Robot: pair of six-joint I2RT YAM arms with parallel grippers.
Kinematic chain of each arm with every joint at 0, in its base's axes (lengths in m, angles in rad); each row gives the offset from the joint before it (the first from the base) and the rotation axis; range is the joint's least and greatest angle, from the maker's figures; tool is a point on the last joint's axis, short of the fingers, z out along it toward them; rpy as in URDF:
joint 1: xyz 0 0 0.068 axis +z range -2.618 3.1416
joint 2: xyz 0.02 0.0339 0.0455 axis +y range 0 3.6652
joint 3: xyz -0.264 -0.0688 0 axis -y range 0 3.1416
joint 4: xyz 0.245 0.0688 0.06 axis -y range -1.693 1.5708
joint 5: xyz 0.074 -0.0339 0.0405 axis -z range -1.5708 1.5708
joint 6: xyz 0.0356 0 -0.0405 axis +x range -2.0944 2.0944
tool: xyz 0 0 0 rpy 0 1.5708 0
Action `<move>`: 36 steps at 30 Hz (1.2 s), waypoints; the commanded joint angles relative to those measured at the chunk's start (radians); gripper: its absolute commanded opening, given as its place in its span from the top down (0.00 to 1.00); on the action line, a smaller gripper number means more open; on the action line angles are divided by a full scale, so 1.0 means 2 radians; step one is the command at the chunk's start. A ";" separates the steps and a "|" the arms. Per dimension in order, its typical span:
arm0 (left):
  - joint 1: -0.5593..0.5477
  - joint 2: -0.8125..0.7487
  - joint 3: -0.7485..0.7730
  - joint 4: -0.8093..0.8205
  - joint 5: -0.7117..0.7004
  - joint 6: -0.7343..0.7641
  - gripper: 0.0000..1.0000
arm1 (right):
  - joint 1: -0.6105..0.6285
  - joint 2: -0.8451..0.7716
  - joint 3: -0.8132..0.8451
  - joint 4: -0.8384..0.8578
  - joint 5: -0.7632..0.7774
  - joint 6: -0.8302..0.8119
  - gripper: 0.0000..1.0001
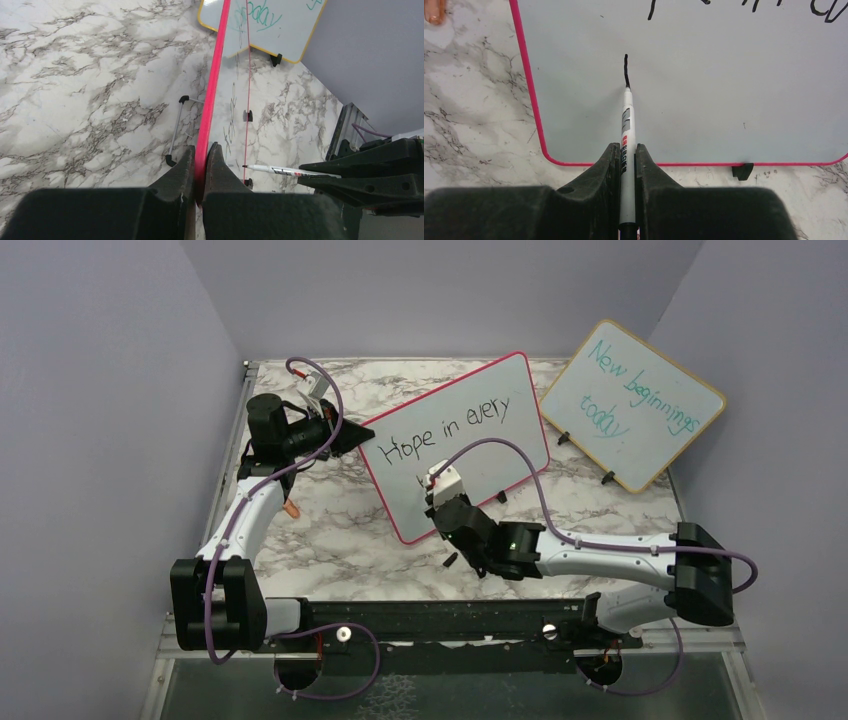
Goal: Write a sentence on the whiteboard
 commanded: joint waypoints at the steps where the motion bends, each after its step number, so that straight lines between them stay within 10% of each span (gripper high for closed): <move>1: -0.003 0.020 -0.019 -0.048 -0.077 0.068 1.00 | -0.006 0.009 -0.004 0.033 0.010 -0.005 0.99; 36: -0.003 0.022 -0.017 -0.050 -0.075 0.067 1.00 | -0.025 0.018 -0.008 -0.013 0.040 0.030 0.99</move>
